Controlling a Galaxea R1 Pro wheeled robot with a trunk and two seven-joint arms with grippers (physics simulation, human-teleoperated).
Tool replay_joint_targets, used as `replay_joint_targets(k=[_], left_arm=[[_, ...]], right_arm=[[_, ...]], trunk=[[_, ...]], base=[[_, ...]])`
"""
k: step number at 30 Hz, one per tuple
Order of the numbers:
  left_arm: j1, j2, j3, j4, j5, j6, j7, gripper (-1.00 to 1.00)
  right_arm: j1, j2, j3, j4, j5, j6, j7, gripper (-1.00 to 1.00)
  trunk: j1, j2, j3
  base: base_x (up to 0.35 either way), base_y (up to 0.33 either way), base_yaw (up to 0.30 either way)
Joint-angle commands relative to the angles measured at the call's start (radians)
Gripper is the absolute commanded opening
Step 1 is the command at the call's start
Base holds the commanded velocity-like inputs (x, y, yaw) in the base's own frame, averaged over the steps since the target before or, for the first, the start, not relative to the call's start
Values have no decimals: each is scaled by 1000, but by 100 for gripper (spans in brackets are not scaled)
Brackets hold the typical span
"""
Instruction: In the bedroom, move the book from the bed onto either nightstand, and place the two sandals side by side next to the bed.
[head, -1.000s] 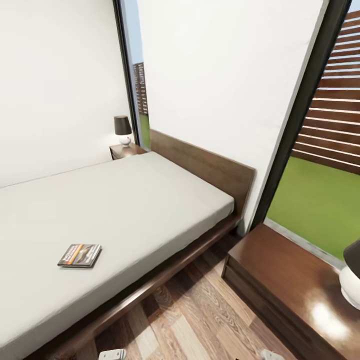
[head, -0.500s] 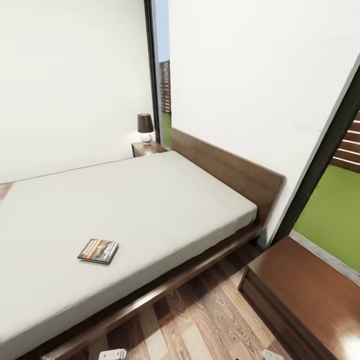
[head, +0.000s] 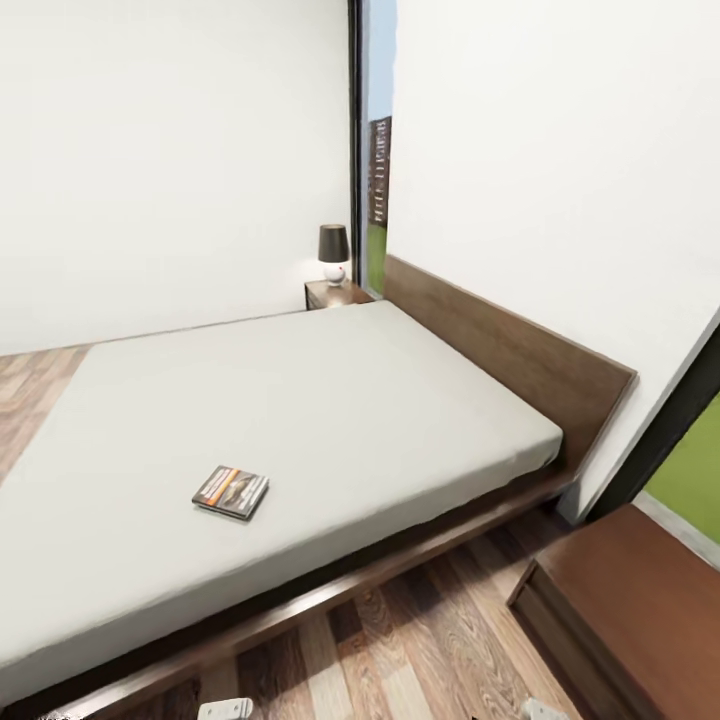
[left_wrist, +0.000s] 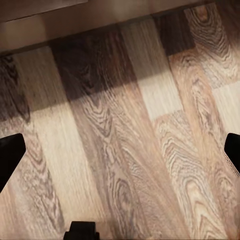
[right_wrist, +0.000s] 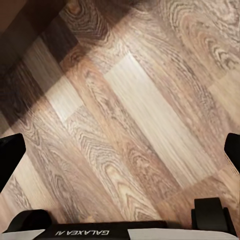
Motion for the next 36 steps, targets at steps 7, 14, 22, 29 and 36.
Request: replay_joint_targets(k=[7,14,22,29,36], left_arm=[[-1,0,9,1,-8,-3,-3,100],[0,0,9,1,-8,-3,-3,100],[0,-10,9,1,-7,-3,-3,100],[0,-12,9,1,-6,-3,-3,100],[0,-12,9,1,-6,-3,-3,100]], right_arm=[[0,0,-1,2,-8,-1,5,100],[-1,0,-1,1,-8,-1,5,100],[0,0,-1,2,-8,-1,5,100],[0,0,-2,1,-8,-1,5,100],[0,0,-1,1,-8,-1,5,100]], trunk=[[0,0,-4],[0,0,-8],[0,0,-11],[0,0,-14],[0,0,-15]], base=[[72,-64,272],[37,-9,273],[225,-136,274],[98,-94,274],[8,-10,154]])
